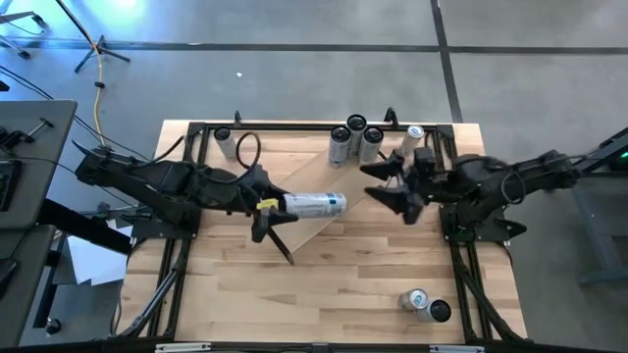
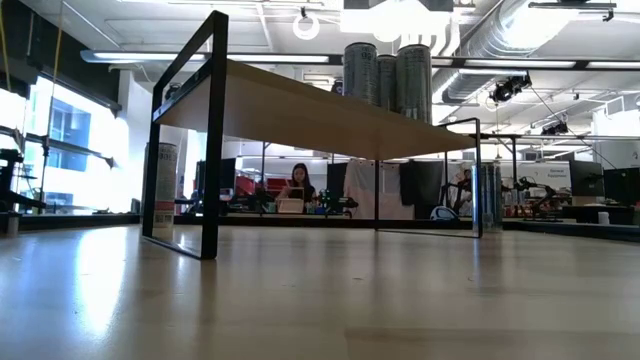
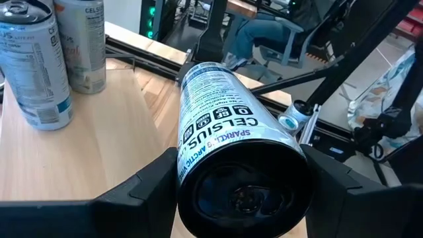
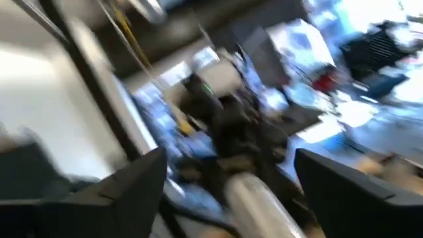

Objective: Place canned beverage on shelf
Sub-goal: Put the white-blue soda can on the shelf and align it with the other white-blue soda can

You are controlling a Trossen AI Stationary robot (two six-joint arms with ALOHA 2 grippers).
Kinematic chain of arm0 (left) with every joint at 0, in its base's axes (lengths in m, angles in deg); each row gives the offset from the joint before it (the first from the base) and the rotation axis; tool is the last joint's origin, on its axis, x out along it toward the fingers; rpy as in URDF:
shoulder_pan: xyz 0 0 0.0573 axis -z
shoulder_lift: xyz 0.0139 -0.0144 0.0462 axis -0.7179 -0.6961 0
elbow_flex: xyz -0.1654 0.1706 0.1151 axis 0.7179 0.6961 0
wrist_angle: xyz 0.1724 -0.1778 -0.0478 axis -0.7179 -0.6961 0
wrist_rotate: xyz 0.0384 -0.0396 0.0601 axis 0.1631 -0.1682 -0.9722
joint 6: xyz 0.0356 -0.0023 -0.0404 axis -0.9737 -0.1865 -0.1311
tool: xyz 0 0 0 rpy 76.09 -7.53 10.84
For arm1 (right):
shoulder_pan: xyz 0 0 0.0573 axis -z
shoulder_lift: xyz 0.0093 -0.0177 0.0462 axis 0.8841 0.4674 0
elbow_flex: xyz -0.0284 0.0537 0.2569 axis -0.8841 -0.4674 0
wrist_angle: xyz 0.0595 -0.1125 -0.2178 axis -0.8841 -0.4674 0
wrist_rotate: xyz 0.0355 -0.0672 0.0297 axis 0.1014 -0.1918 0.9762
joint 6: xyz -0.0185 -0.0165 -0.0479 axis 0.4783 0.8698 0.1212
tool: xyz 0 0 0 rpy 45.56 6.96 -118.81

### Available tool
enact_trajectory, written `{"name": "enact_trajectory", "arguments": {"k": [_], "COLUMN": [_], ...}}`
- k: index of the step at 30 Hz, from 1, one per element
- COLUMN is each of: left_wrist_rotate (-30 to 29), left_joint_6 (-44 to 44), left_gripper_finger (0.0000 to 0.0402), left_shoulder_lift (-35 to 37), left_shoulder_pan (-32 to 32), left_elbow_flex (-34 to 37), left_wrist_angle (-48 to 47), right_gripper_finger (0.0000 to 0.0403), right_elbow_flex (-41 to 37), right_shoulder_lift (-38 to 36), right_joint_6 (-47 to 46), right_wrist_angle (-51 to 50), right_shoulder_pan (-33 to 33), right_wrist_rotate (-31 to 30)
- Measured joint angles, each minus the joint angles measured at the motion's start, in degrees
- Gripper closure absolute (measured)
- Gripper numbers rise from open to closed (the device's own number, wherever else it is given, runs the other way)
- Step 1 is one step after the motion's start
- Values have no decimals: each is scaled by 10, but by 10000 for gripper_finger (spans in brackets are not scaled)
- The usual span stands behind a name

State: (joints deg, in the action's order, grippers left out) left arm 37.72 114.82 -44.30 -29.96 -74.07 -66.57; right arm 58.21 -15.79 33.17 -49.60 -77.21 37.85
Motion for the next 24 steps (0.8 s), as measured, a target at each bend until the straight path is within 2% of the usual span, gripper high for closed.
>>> {"name": "enact_trajectory", "arguments": {"k": [5,9,18,24], "left_wrist_rotate": [0,1,2,17], "left_joint_6": [9,9,9,3], "left_gripper_finger": [185,185,185,185], "left_shoulder_lift": [2,3,3,3], "left_shoulder_pan": [-2,-2,-2,-2], "left_elbow_flex": [0,0,0,0], "left_wrist_angle": [-3,-7,-18,-18], "right_gripper_finger": [54,52,52,52], "right_elbow_flex": [117,175,203,203], "right_shoulder_lift": [49,80,108,108], "right_joint_6": [20,38,37,-5], "right_wrist_angle": [-219,-323,-333,-331], "right_shoulder_pan": [1,1,1,1], "right_wrist_rotate": [-82,-88,-73,-71]}}
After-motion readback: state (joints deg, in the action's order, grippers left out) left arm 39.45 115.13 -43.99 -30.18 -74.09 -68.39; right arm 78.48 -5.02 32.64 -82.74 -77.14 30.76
